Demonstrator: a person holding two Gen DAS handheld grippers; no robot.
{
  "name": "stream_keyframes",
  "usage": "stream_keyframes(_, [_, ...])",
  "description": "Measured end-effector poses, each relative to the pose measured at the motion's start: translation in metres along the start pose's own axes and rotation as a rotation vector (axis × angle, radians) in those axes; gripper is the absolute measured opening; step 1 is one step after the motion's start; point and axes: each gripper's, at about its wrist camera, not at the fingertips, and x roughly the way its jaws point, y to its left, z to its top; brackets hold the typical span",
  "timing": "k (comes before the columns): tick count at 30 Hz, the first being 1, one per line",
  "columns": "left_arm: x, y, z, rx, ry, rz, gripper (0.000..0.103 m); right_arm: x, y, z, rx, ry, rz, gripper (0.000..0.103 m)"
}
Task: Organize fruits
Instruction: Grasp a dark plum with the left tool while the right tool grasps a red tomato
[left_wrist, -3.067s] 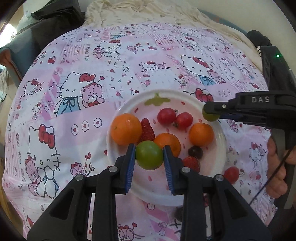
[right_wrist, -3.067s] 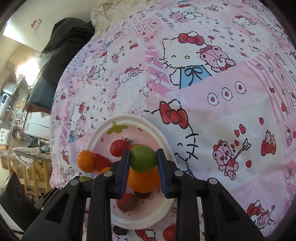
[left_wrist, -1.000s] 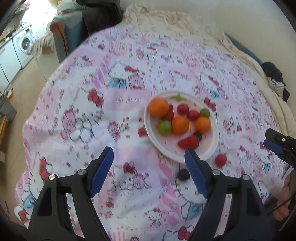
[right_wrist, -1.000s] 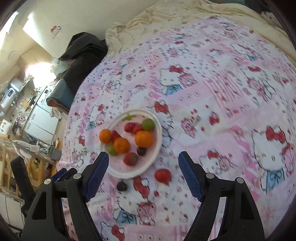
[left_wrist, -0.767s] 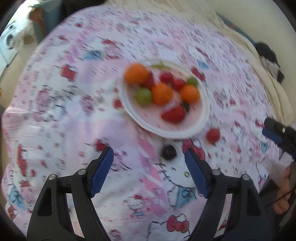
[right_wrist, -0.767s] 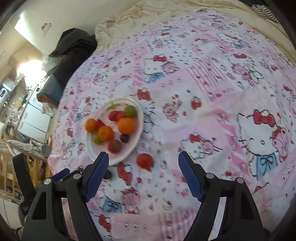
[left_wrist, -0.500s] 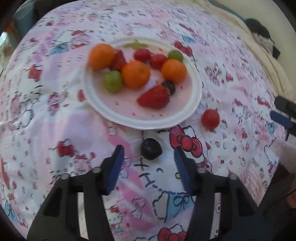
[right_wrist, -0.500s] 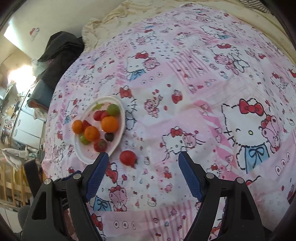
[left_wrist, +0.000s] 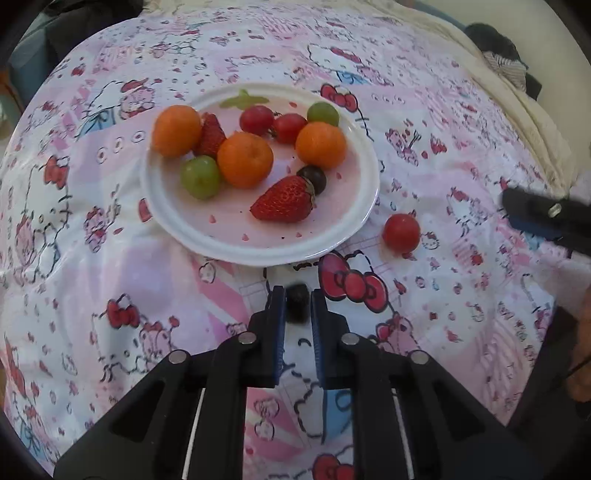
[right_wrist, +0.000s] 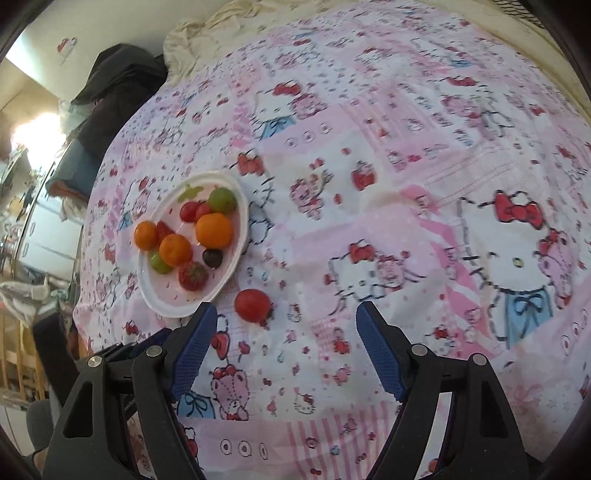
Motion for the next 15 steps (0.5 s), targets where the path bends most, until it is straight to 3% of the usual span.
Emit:
stream_keyframes(4, [-0.02, 0.009, 0.0, -0.031, -0.037, -0.003, 0.011, 0.02, 0.01, -0.002, -0.017, 0.063, 0.009, 0.068])
stream_keyframes(9, [-0.033, 0.029, 0.0, -0.11, -0.067, -0.024, 0.009, 0.049, 0.028, 0.004, -0.067, 0.113, -0.043, 0.063])
stream_keyframes(15, [-0.046, 0.043, -0.003, -0.135, -0.091, -0.018, 0.009, 0.092, 0.057, 0.004, -0.287, 0.201, -0.213, 0.062])
